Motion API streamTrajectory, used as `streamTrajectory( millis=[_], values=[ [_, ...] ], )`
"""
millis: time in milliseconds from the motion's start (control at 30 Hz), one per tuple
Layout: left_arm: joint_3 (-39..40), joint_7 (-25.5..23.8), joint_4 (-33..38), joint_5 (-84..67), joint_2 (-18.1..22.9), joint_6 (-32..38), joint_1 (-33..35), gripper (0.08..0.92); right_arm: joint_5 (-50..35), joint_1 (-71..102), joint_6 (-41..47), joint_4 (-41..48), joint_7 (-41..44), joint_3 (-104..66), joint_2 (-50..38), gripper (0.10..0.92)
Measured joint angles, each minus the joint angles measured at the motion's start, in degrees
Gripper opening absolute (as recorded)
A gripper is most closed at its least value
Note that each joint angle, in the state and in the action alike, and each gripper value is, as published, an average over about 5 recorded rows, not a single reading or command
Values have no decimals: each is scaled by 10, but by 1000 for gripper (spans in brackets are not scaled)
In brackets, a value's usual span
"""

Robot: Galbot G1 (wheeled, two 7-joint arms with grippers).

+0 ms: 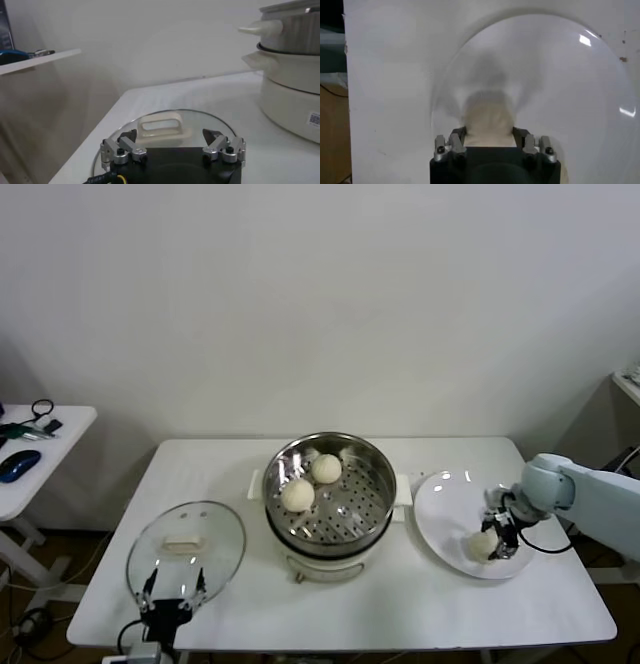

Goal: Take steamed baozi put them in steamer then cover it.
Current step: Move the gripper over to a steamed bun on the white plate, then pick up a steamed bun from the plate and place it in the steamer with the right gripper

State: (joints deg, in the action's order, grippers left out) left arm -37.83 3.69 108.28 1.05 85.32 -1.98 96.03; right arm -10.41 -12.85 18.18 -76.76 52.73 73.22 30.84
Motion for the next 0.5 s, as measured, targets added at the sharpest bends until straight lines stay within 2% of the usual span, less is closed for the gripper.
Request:
streamTrajectory(
  millis=[267,500],
  values=[
    [0,0,7,5,3,-4,6,823,-15,-87,-38,-11,23,52,19,611],
    [-4,2,16,8,4,-9,10,823,-59,-279,-145,-38,62,141,88,611]
  ],
)
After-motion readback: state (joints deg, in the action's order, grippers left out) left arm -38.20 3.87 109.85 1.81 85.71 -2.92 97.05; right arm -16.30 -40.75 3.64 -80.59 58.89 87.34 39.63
